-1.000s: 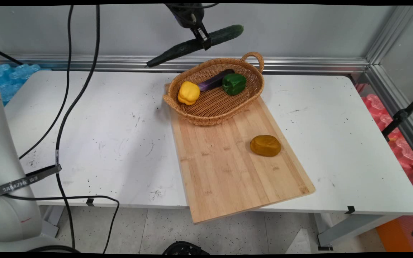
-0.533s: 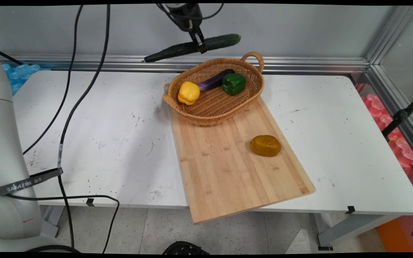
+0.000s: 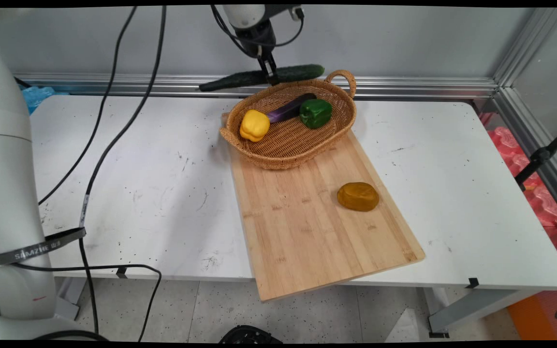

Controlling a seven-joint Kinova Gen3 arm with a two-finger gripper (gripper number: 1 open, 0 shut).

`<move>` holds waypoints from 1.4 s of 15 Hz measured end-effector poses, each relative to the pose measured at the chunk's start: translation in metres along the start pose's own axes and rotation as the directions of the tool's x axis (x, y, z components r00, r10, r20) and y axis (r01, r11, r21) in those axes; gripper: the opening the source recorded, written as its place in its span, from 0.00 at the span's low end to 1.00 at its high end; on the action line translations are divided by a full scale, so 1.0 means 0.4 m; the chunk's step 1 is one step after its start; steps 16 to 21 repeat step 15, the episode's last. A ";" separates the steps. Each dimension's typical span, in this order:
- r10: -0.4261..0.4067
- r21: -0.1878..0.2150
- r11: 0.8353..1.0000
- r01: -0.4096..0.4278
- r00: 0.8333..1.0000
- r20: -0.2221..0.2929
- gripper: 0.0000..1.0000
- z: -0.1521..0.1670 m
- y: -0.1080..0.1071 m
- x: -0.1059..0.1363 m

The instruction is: Place the picked object in the vegetable basket

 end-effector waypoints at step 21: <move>0.024 -0.068 0.997 -0.025 0.999 -0.021 1.00 0.144 0.024 0.036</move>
